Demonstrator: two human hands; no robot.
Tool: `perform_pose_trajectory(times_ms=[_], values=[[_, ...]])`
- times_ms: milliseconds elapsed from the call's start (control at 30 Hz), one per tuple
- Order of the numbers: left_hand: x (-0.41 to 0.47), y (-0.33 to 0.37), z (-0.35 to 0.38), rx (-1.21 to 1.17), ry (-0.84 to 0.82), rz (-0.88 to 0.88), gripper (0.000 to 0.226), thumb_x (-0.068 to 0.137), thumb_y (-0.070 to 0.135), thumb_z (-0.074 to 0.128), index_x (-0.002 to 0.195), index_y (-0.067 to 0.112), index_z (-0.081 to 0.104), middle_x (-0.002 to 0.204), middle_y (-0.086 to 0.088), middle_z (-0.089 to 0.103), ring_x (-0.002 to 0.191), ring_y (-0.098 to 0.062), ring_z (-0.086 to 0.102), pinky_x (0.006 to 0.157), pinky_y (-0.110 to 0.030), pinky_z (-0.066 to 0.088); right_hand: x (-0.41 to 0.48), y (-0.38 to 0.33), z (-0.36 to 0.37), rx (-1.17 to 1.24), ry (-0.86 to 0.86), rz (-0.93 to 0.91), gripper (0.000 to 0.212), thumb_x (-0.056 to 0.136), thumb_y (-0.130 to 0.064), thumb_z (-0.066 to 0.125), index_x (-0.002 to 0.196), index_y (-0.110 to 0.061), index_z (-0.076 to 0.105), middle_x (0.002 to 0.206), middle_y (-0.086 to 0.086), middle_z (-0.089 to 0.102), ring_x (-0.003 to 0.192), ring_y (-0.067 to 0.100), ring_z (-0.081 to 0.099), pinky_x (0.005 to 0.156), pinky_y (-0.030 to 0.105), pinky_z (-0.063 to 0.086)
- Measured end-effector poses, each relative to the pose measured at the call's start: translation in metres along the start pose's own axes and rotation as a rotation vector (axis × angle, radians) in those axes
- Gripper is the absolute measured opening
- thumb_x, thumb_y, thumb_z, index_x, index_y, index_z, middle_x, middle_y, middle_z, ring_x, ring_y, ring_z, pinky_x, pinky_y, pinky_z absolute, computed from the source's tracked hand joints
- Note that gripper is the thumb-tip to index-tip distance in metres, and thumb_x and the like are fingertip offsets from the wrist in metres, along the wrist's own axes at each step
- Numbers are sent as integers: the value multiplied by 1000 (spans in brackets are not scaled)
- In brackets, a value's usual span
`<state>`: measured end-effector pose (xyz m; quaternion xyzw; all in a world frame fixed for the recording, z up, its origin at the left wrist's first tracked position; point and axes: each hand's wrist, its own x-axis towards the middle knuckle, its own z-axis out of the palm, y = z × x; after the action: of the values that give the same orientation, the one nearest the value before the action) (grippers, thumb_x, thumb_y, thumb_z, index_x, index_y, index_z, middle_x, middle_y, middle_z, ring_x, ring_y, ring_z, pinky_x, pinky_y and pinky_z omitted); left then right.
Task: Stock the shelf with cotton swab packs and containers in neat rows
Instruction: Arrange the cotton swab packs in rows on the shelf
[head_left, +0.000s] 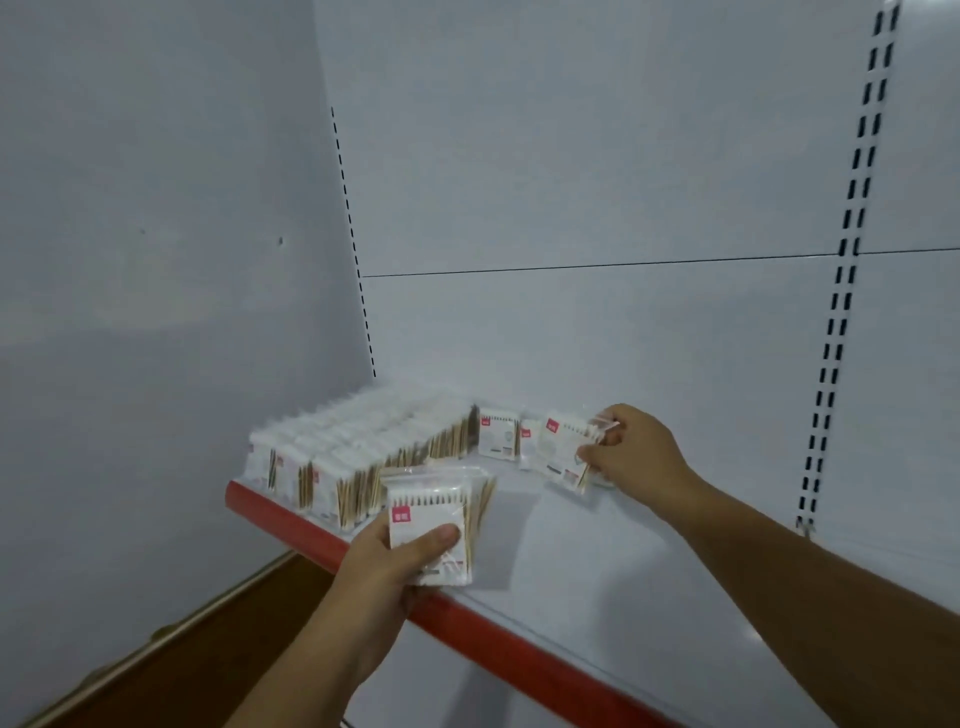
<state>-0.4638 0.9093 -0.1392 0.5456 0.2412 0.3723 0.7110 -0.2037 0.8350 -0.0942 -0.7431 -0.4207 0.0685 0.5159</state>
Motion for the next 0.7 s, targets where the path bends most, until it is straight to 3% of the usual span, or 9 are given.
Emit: perform_pose_trajectory(times_ms=[133,233,333,400,467,567,633,700], values=[[43,-4,-15,14,-32,-43,60,52,16,82,109,3,66,97,-17,74,84,-30,72,60,-30,57,37,4,49,-196,-3,-40,27,77,-15,72,91,-29,53,79,-10,62,77,13,61,60,24,43],[79,-8,-19,-13,-72,-42,60,48,17,83,105,4,67,96,-18,73,83,-31,73,60,-31,57,65,6,85,-257,15,-31,32,78,-13,70,96,-29,50,76,-5,62,68,14,62,55,25,48],[111,-8,-22,-51,-137,-34,42,51,14,79,92,10,74,91,-16,74,77,-27,73,58,-31,56,88,2,114,-361,21,-18,31,77,-12,68,97,-28,49,80,-2,64,71,17,62,60,32,55],[130,-5,-26,-81,-179,-37,35,51,19,78,86,16,77,89,-12,74,74,-22,72,58,-30,56,98,0,131,-516,14,-51,20,82,-26,63,91,-28,45,80,-4,62,74,18,60,58,29,46],[146,-2,-28,-114,-241,-37,42,53,24,79,94,19,76,94,-10,75,78,-20,72,61,-30,56,102,-1,141,-758,3,-109,19,89,-30,55,82,-26,39,84,-1,62,80,21,62,61,27,40],[166,2,-24,-158,-282,-59,55,47,26,81,100,13,74,94,-10,75,78,-20,73,59,-29,56,102,-2,140,-1029,16,-177,7,91,-29,52,93,-23,51,99,0,60,90,19,63,73,31,50],[175,3,-17,-218,-285,-80,56,45,25,80,99,12,73,91,-11,75,74,-20,73,57,-30,56,98,-5,126,-943,77,-133,5,90,-29,53,86,-27,53,90,-5,56,80,13,58,69,30,46],[183,5,-9,-280,-264,-77,57,45,24,79,101,12,71,88,-9,75,71,-19,72,55,-29,55,91,-13,107,-546,193,-45,21,95,-33,49,74,-31,51,75,-10,55,65,6,51,62,27,39]])
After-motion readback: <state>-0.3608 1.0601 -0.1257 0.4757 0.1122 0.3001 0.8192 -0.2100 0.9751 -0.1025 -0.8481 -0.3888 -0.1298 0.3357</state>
